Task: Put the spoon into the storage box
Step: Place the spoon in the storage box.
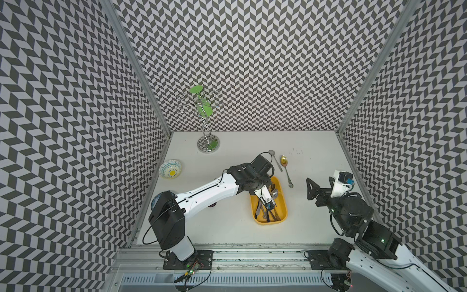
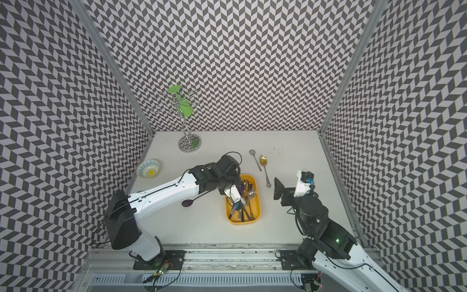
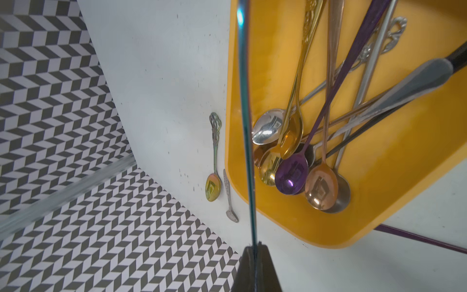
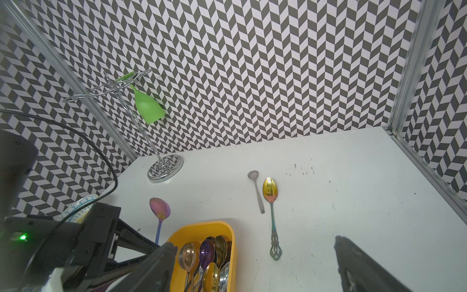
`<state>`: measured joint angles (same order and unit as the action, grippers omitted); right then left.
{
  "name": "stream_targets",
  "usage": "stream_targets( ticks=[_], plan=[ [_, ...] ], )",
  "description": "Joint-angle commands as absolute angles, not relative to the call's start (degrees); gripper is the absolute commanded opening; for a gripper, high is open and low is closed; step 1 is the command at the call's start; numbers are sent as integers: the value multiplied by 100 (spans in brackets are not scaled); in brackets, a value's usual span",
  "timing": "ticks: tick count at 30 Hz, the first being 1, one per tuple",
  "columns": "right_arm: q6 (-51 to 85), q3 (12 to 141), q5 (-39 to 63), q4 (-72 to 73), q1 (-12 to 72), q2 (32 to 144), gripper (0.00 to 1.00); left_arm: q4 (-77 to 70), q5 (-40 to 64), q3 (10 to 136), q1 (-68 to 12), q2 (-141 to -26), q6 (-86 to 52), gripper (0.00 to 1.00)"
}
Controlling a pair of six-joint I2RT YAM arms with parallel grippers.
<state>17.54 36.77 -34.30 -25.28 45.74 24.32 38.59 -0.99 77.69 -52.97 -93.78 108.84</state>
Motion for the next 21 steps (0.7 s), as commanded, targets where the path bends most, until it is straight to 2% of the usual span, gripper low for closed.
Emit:
stream_targets(
  ticks=[1,11,12,15,17,18,21],
  plan=[
    [1756,3639,-3494,-2312,4597,2400,99,3808,-166,7879,-5436,-9543,11068,0],
    [1756,3637,-3466,-2302,4596,2404,99,3520,-176,7554,-5563,-9674,11138,0],
    [1755,3638,-3472,-2302,4598,2400,99,3508,-163,7552,-5570,-9675,11123,5],
    [1750,3632,-3463,-2300,4595,2392,99,3471,-110,7574,-5601,-9629,11036,31],
    [1757,3637,-3468,-2296,4597,2394,99,3500,-73,7609,-5607,-9595,10992,57],
    [1755,3632,-3465,-2302,4596,2391,99,3535,-55,7641,-5607,-9586,10969,97],
    [1753,3633,-3472,-2312,4597,2366,99,3660,-46,7778,-5606,-9538,10821,100]
  ],
)
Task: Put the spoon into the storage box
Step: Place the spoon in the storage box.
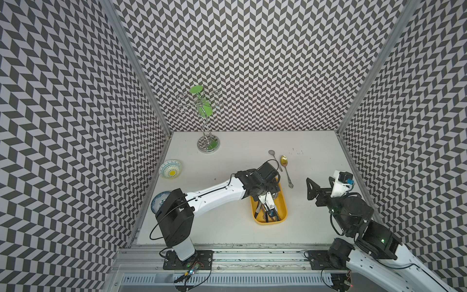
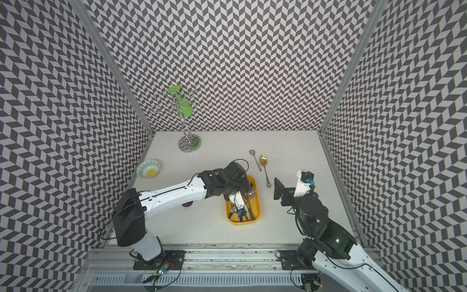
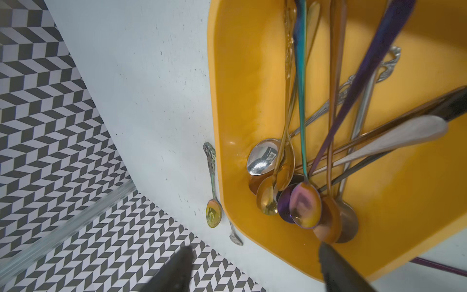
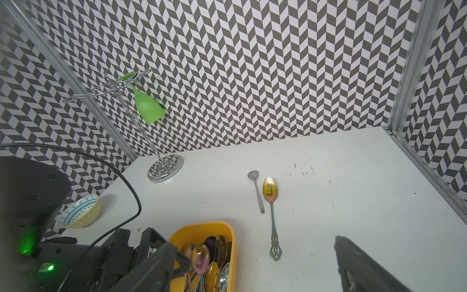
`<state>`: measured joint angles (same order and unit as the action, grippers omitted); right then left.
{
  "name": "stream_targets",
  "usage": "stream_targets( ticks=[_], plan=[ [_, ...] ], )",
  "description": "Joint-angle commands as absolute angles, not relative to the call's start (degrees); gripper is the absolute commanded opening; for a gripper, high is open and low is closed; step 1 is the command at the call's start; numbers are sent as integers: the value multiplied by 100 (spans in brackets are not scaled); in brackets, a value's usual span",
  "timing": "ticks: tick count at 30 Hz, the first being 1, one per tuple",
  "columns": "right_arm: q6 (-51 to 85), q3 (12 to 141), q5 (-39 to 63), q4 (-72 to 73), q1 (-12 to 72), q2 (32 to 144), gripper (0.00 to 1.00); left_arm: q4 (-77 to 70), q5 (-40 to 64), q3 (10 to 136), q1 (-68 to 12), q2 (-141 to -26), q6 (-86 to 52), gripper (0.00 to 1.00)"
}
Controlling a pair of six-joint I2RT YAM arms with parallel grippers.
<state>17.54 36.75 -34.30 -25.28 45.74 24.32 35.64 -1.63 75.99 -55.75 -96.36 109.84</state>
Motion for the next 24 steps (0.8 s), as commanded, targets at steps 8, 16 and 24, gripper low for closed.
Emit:
stream_targets(
  ticks=[8,16,24],
  plan=[
    [1754,3643,-3455,-2310,4597,2399,99,3738,-38,7928,-5492,-9170,10117,99],
    [1753,3621,-3382,-2246,4597,2620,99,3006,-830,7605,-5272,-8550,8069,99],
    [1754,3833,-3261,-2347,4588,3324,99,2632,-1624,7240,-4571,-7937,5710,100]
  ],
)
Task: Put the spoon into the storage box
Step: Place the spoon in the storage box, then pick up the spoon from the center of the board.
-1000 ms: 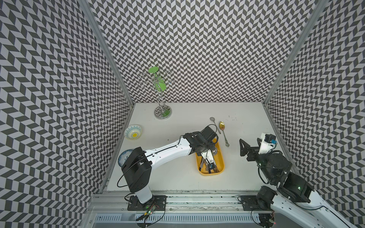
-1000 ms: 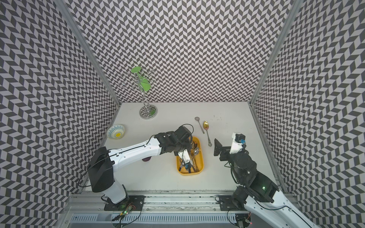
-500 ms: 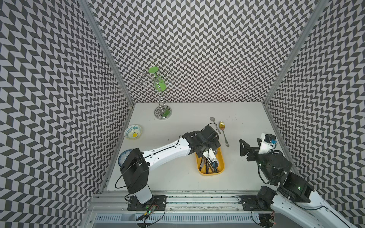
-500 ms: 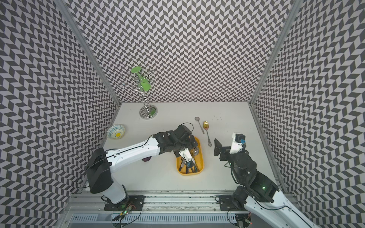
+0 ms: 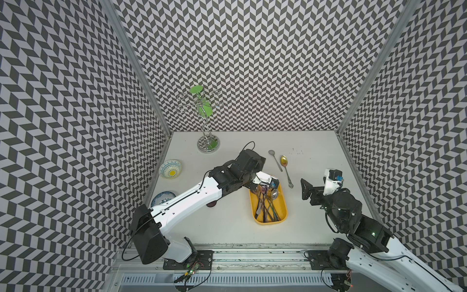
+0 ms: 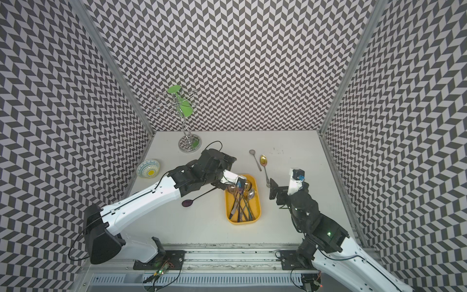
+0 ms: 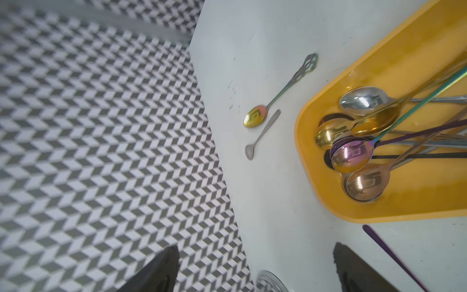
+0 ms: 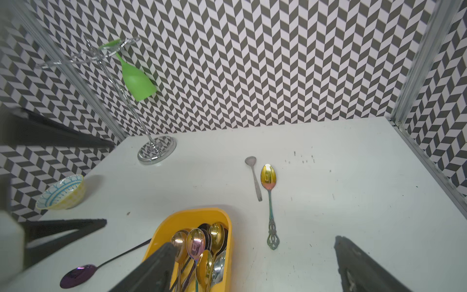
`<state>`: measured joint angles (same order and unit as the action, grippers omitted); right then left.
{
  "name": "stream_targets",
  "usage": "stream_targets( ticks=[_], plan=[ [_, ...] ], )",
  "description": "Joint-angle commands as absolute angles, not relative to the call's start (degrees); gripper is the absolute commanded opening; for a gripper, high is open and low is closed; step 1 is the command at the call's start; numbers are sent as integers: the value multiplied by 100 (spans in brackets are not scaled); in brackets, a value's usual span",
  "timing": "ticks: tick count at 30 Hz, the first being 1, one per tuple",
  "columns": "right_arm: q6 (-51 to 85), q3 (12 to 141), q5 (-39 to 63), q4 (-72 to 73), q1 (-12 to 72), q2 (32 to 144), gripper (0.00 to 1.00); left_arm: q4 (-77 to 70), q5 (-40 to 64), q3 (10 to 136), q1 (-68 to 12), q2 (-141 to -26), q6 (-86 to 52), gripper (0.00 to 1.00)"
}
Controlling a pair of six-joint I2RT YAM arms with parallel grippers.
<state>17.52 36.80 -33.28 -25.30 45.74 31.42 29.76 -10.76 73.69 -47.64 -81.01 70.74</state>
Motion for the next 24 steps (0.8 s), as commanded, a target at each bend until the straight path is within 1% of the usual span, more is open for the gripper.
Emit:
stream_targets(
  ticks=[1,6,8,12,16,19,24],
  plan=[
    [1764,3893,-3269,-2392,4588,3437,99,2552,-1875,7225,-4475,-7927,5363,100],
    [1743,4338,-3174,-2406,4579,4120,99,2949,-2065,7436,-3950,-8008,4112,100],
    [1757,4563,-3107,-2402,4564,4472,99,3172,-1861,7558,-3743,-8049,3544,100],
    [1800,4948,-2699,-2351,4389,5246,99,3518,-923,7602,-3168,-7985,2903,100],
    [1944,5251,-2034,-2382,3853,5909,100,3613,-251,7471,-2726,-7682,2662,100],
    [1973,5346,-1535,-2265,3436,6256,97,3560,380,7126,-2471,-7293,2567,100],
    [2005,5576,-1308,-2340,3044,6784,95,3576,1608,6614,-1786,-6794,2437,100]
  ],
)
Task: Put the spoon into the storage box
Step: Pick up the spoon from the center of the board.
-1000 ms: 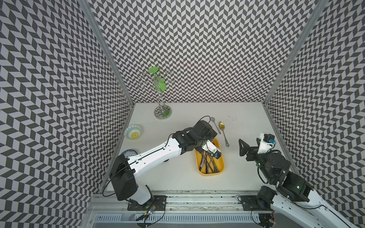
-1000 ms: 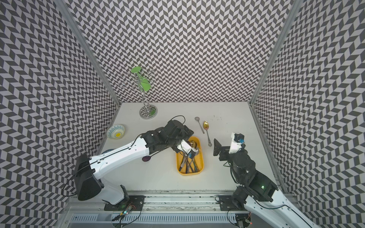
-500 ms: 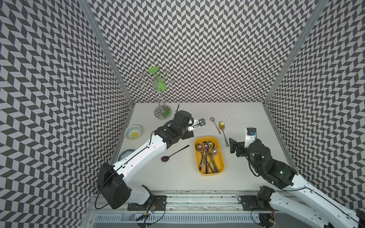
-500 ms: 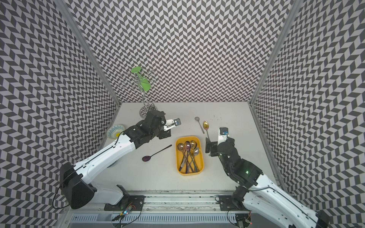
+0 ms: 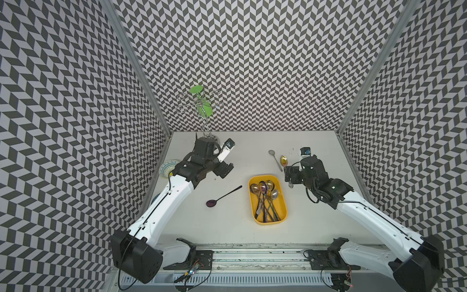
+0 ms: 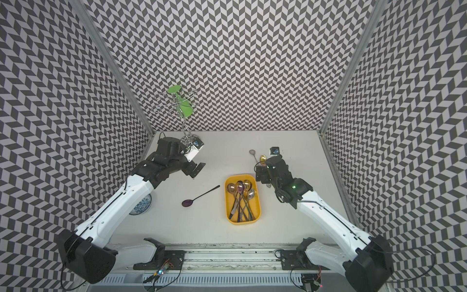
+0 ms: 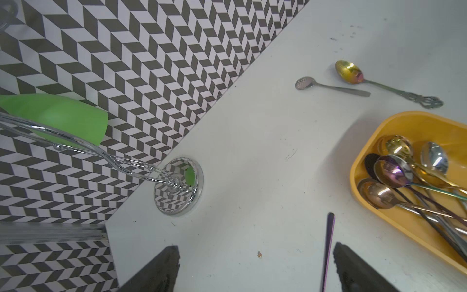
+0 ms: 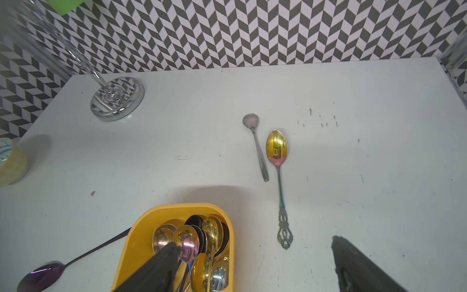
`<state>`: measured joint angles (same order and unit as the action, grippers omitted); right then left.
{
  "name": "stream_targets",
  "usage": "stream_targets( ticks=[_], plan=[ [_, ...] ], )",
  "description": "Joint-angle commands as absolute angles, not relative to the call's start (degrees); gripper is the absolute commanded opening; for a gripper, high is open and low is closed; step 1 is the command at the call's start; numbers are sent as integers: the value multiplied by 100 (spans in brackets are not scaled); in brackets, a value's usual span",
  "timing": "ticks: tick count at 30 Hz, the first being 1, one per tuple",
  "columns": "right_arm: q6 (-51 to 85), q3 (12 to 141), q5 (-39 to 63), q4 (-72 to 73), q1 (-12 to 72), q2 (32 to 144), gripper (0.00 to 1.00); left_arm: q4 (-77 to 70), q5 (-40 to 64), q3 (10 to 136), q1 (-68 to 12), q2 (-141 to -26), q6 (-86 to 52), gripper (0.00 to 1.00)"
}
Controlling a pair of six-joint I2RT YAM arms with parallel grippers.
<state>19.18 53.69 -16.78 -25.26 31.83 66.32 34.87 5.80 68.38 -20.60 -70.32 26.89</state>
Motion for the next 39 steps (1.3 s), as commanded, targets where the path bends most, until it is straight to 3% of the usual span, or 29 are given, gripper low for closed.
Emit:
stream_targets(
  ticks=[1,11,23,39],
  plan=[
    [1992,5589,-1264,-2308,3001,6851,94,3541,1789,6474,-1716,-6673,2445,100],
    [2014,5834,-1011,-2175,2775,7669,91,3054,3224,5168,-1090,-5534,2374,100],
    [1974,6090,-687,-2224,2501,8638,88,3269,4503,4832,-857,-5249,3000,99],
    [1775,6573,-282,-2250,2468,9886,78,3158,4579,4746,-809,-5241,3038,100]
  ],
)
